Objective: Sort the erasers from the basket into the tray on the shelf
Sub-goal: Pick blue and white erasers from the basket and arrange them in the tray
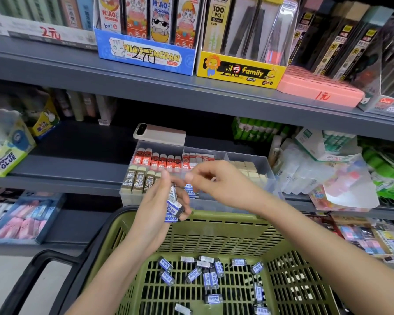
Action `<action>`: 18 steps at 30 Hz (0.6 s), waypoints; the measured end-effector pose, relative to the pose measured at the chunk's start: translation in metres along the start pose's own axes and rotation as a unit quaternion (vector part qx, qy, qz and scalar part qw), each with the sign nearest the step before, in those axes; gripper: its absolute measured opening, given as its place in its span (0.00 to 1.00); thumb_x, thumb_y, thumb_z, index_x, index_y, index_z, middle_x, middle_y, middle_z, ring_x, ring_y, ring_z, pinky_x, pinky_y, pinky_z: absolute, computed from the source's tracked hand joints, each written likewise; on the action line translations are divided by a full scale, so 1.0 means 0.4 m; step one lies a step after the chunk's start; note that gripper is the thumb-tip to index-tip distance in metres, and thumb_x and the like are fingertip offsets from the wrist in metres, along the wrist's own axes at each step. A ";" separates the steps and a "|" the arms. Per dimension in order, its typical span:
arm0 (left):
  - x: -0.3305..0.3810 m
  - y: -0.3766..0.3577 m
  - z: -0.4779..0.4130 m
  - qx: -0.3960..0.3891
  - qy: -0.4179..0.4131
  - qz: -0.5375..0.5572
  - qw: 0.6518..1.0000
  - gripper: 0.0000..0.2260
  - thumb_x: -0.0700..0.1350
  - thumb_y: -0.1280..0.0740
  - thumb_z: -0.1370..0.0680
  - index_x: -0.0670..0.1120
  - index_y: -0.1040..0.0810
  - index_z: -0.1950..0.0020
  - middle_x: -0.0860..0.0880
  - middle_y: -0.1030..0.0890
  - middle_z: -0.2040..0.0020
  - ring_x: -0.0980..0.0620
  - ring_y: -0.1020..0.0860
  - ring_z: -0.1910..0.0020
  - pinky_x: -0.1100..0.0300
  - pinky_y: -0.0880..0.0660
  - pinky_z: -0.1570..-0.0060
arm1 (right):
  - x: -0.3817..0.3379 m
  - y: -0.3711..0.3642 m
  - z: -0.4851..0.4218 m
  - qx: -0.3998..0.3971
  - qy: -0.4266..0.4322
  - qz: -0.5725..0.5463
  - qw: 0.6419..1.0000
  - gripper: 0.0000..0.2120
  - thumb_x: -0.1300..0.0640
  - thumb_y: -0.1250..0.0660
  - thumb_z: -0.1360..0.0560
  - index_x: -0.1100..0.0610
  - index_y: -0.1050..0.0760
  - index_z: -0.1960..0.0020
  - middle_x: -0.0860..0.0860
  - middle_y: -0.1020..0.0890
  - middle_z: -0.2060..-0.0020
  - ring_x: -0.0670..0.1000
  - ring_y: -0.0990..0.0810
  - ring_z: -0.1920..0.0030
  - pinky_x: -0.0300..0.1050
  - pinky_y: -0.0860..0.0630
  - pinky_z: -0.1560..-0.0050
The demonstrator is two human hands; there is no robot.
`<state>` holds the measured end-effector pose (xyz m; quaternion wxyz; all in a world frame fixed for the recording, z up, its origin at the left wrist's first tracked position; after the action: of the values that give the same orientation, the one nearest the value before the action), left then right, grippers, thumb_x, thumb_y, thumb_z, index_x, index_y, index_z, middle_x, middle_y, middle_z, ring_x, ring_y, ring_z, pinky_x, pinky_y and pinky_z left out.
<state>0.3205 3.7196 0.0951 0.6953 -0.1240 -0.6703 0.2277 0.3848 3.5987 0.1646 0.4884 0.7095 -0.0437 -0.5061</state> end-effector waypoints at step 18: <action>-0.019 -0.044 0.027 -0.035 0.045 -0.050 0.997 0.22 0.57 0.45 0.21 0.39 0.28 0.44 0.46 0.28 0.69 0.51 0.29 0.74 0.61 0.34 0.76 | 0.000 -0.044 0.087 0.092 -0.049 -0.302 0.948 0.04 0.61 0.32 0.26 0.56 0.26 0.53 0.53 0.20 0.58 0.51 0.19 0.61 0.47 0.21 0.54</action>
<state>0.3127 3.6992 0.0975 0.7306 -0.1248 -0.6512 0.1627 0.3504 3.5853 0.1512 0.2425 0.7057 0.1017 -0.6579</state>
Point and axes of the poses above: each hand's wrist, its own z-axis away from the middle knuckle, its own y-axis out of the back of the hand, x = y × z, the point moved 2 cm from there along -z, towards the middle knuckle
